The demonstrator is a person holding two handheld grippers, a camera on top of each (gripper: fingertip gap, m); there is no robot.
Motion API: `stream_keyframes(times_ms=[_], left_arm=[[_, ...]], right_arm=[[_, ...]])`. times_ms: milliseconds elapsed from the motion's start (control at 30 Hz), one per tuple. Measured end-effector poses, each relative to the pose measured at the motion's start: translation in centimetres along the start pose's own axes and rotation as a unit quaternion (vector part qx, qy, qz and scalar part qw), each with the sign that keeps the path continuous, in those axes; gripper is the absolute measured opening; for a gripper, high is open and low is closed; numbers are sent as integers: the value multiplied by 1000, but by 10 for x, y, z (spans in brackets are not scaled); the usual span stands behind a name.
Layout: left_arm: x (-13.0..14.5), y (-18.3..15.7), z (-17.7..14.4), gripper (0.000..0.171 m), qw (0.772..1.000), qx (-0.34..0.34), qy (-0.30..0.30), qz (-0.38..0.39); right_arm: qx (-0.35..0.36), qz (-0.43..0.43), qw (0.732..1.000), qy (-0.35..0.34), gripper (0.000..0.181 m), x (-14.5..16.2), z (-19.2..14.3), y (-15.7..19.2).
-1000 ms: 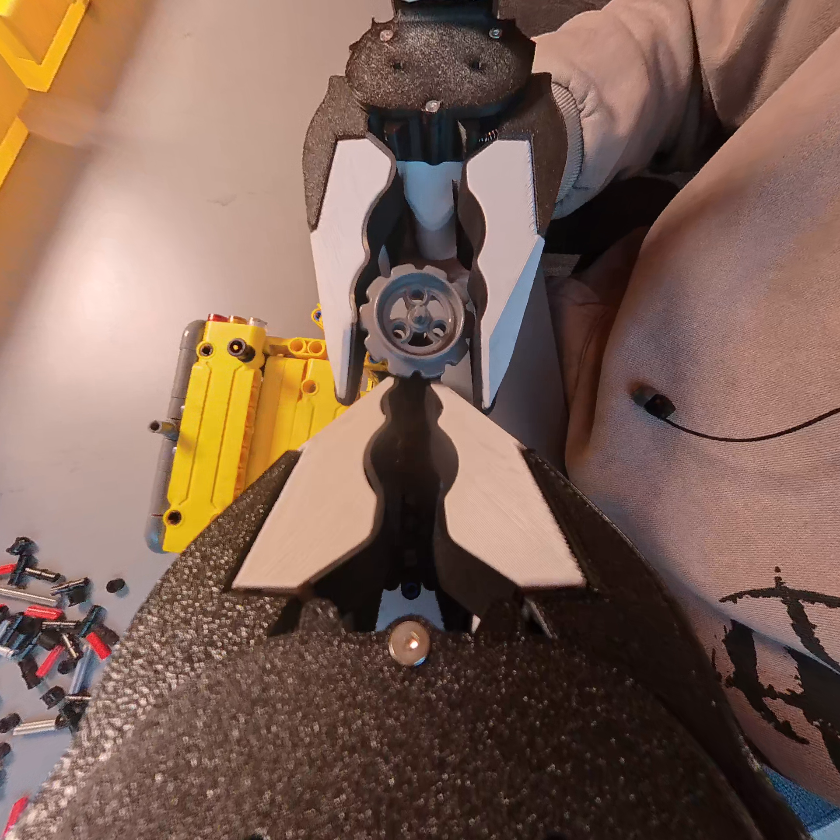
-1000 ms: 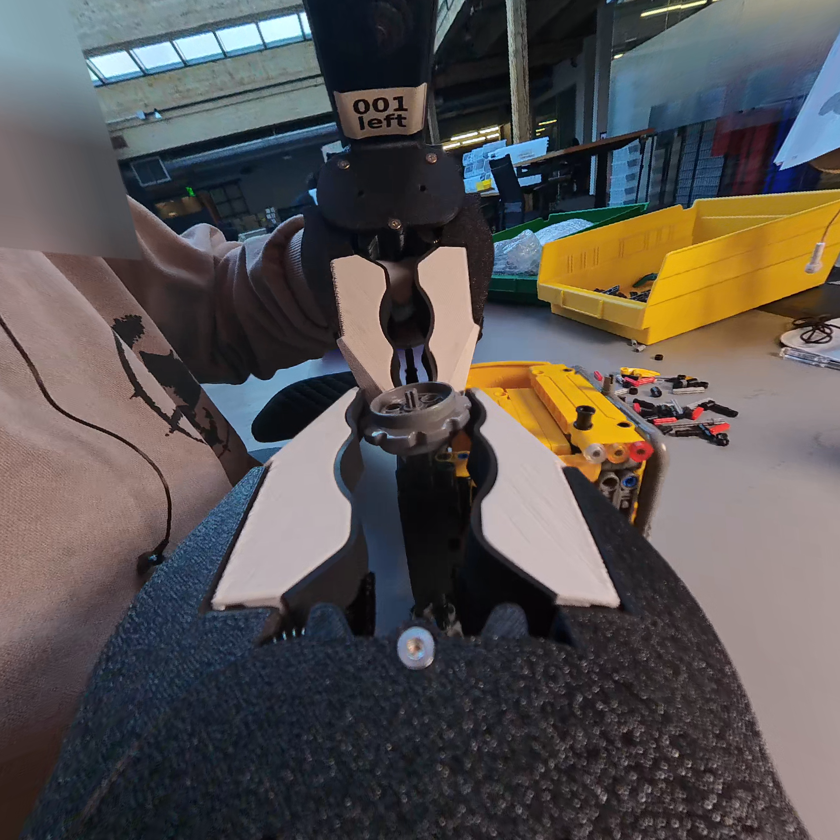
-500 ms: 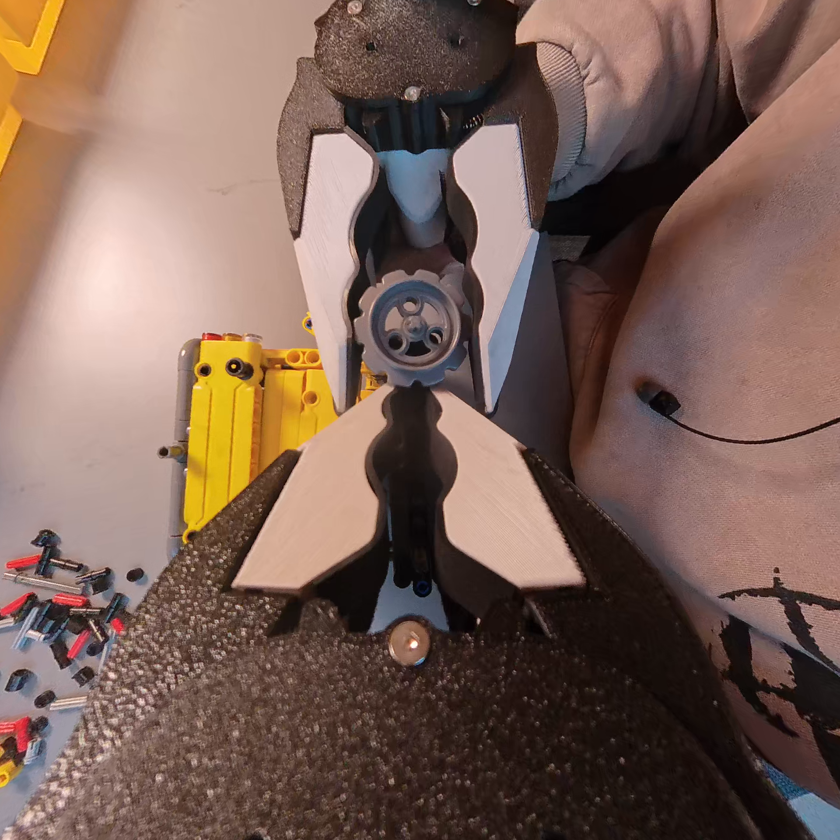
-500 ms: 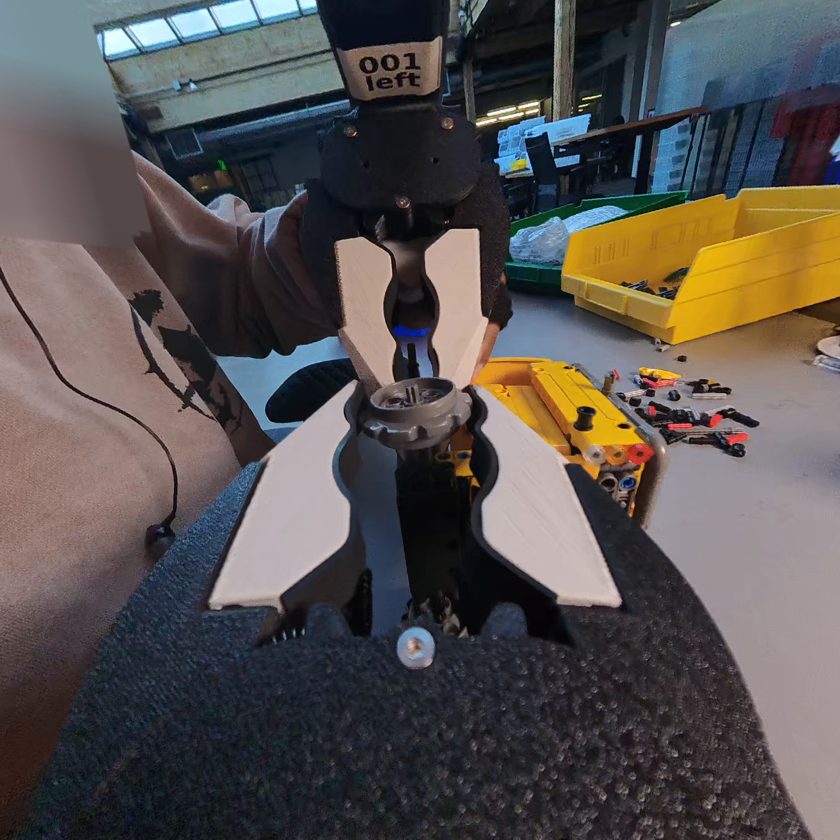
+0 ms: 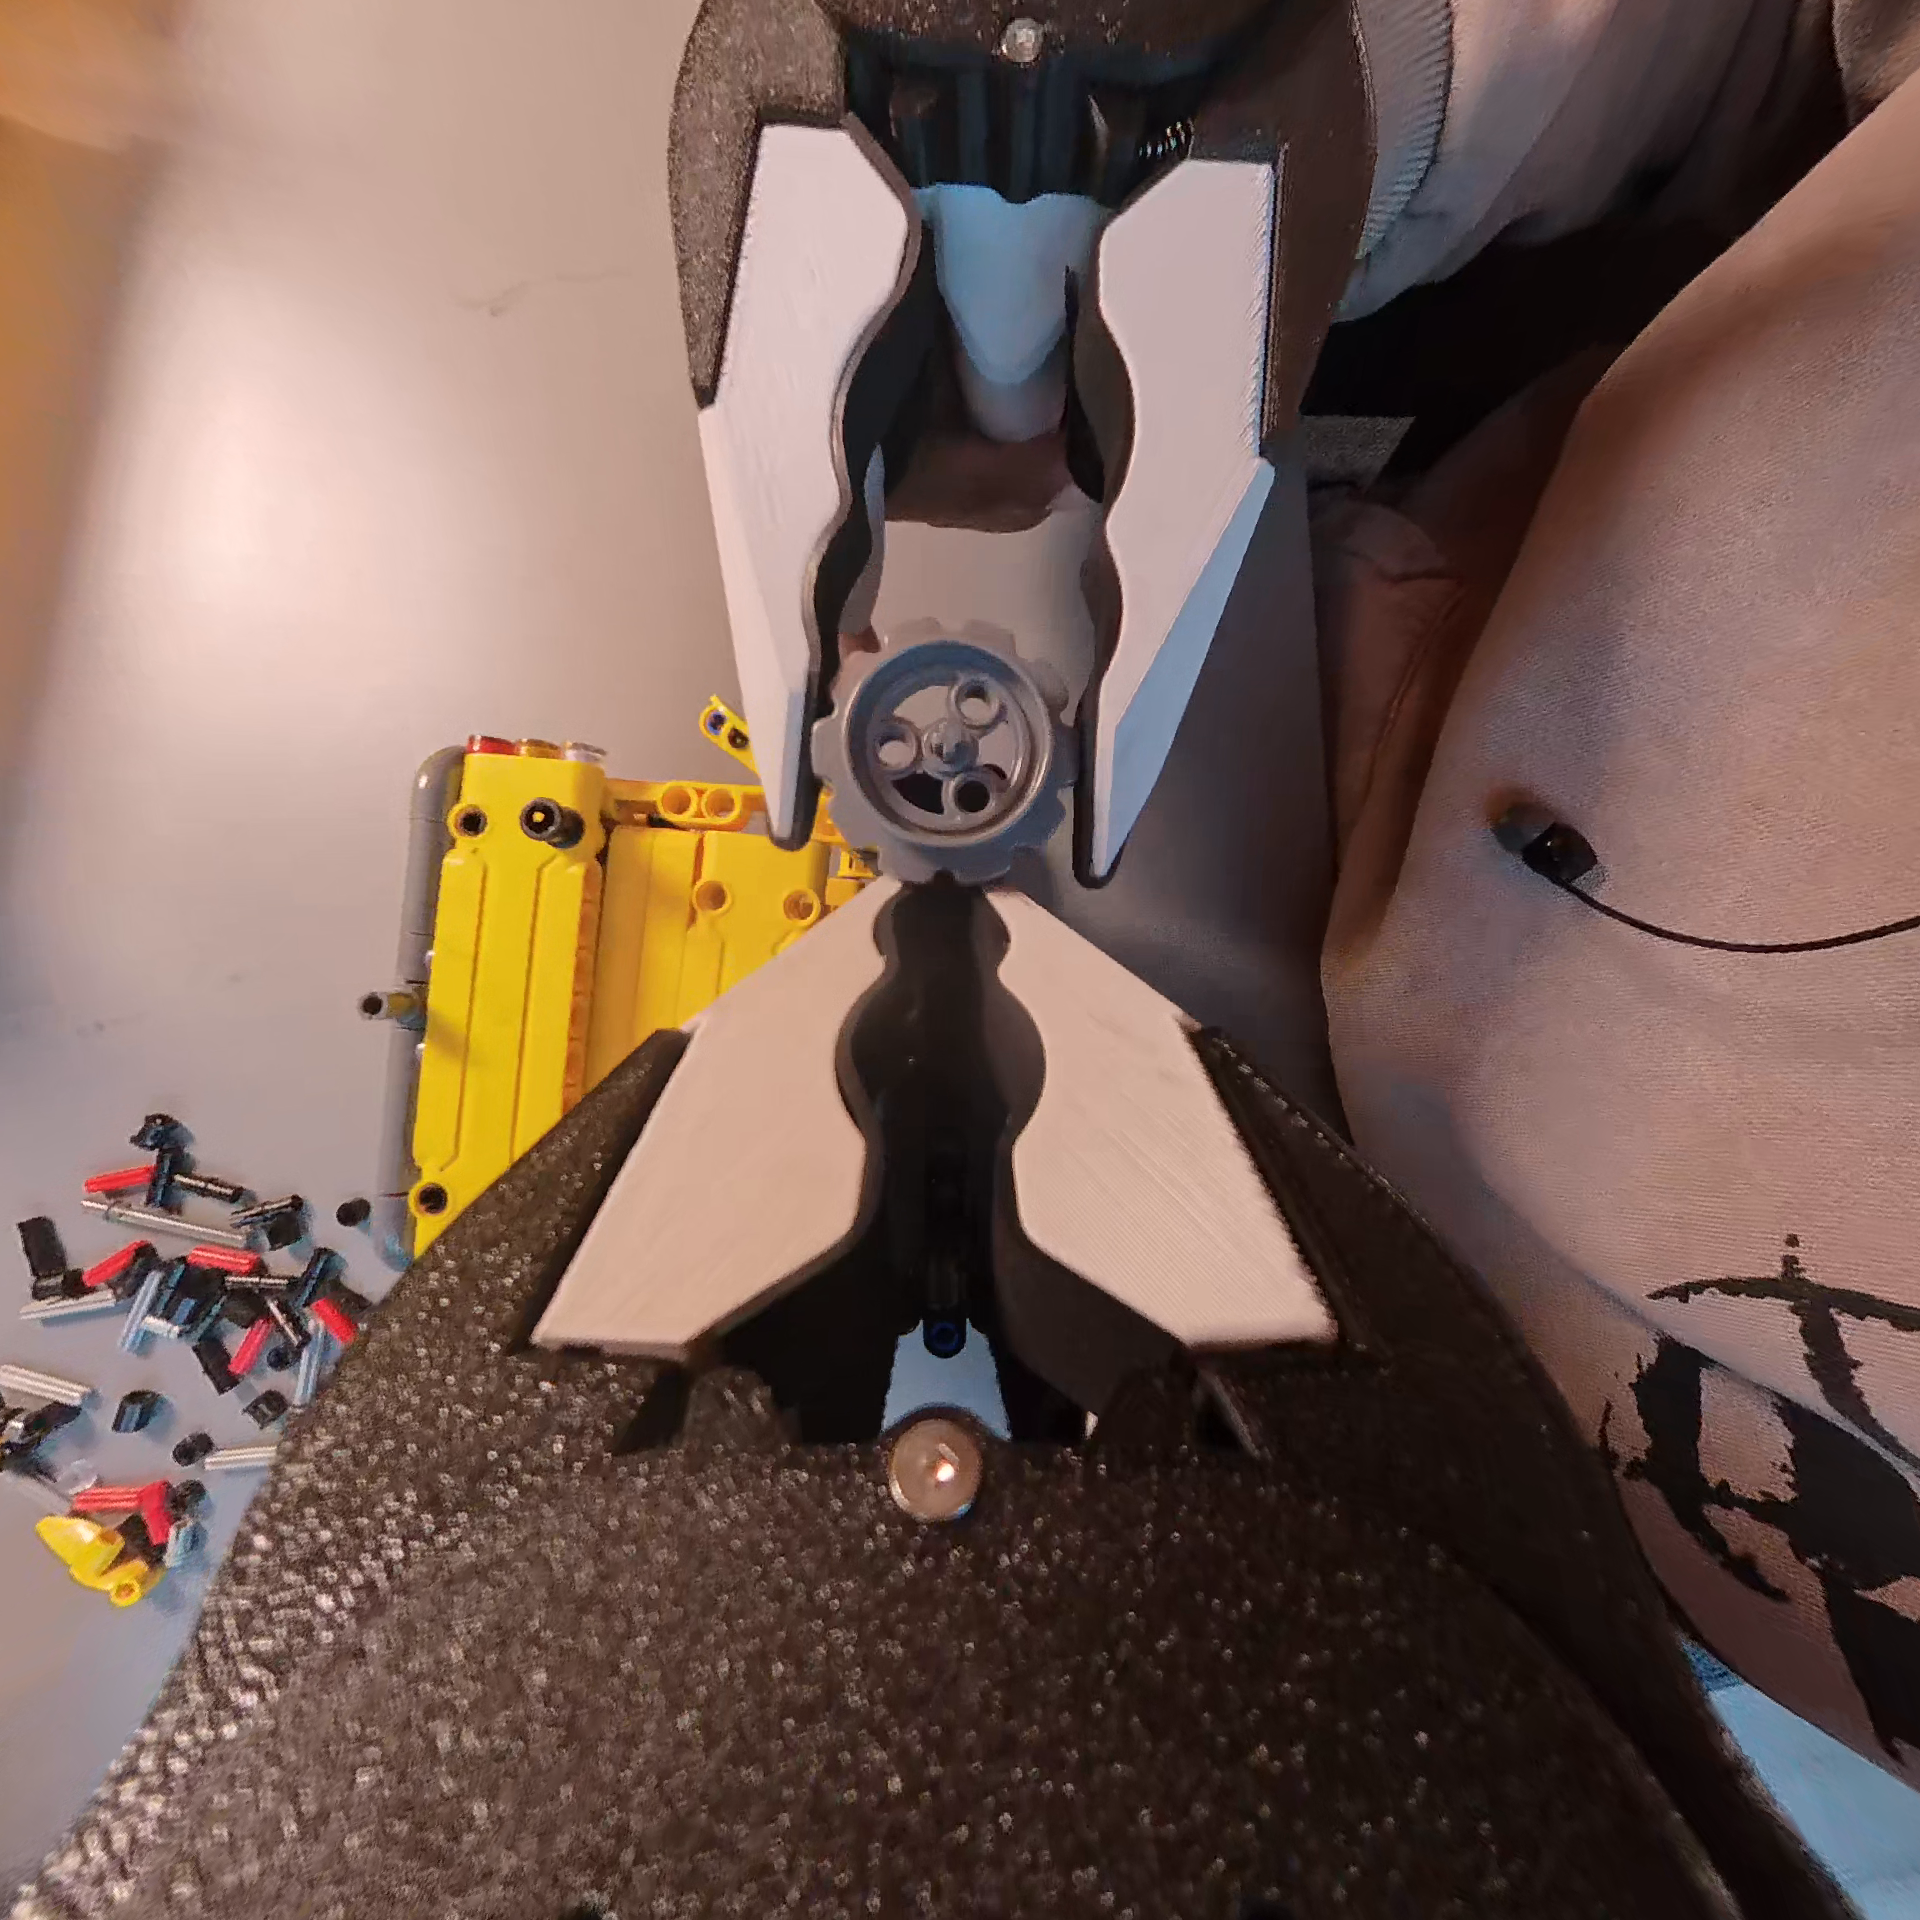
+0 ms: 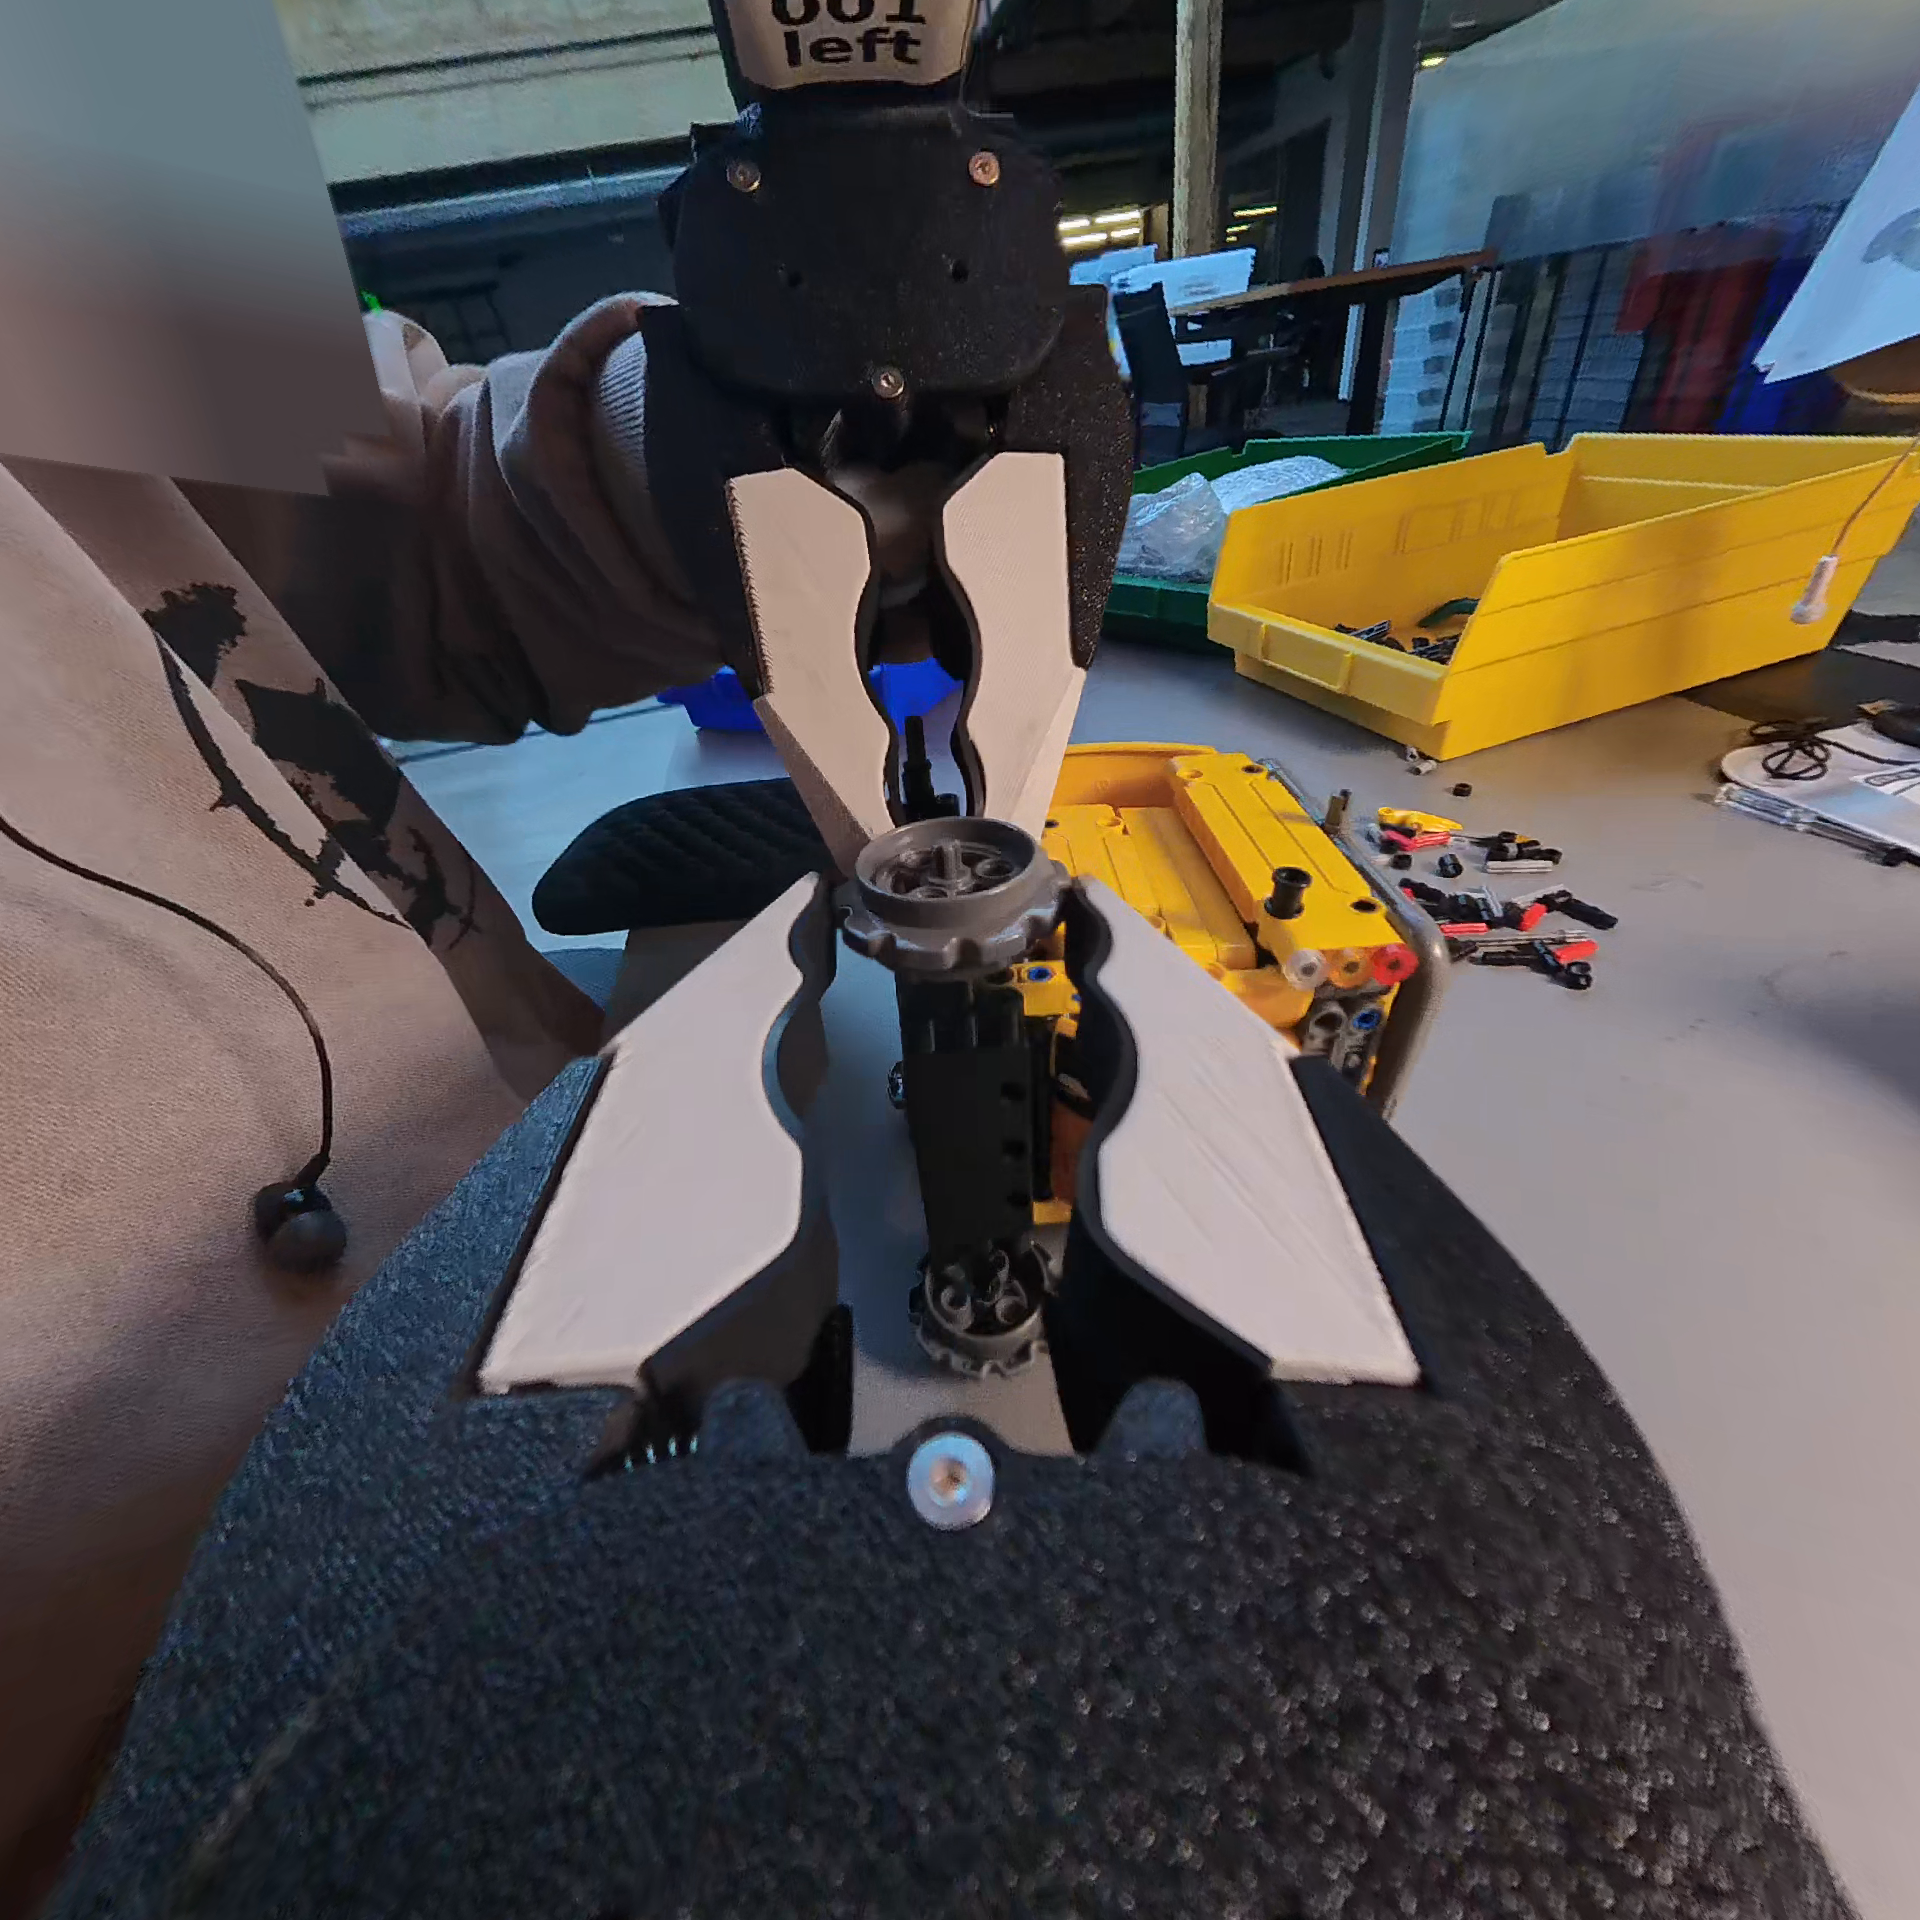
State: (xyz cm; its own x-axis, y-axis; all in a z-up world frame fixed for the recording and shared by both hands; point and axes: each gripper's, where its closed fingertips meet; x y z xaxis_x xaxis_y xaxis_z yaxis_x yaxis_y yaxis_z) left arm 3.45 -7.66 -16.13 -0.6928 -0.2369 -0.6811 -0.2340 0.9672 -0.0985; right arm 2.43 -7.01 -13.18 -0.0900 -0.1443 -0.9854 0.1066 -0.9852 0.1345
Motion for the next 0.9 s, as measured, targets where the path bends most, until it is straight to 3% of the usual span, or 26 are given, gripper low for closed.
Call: stream_keyframes(times_ms=[167,433,900], left_arm=[[1,-2,0,6,1000,8,3,-15],[-1,-2,-1,11,1000,12,2,-18],[-11,3,0,6,1000,15,-11,-15]], right_arm=[[-1,9,1000,-4,40,0,2,2],[2,65,995,-74,37,-11,4,2],[-5,50,992,-114,38,-28,4,-3]])
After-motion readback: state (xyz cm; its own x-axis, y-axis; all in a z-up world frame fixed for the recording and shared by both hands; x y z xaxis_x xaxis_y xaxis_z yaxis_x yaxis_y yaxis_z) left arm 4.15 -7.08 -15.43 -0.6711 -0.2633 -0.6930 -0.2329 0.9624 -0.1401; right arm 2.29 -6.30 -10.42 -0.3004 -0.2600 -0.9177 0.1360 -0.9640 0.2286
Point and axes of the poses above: each gripper's, where its closed fingertips meet, z out along the fingers, x out of its underside, y = z × x across the jaws, and after that the axes turned 9 degrees about -y, right-handed
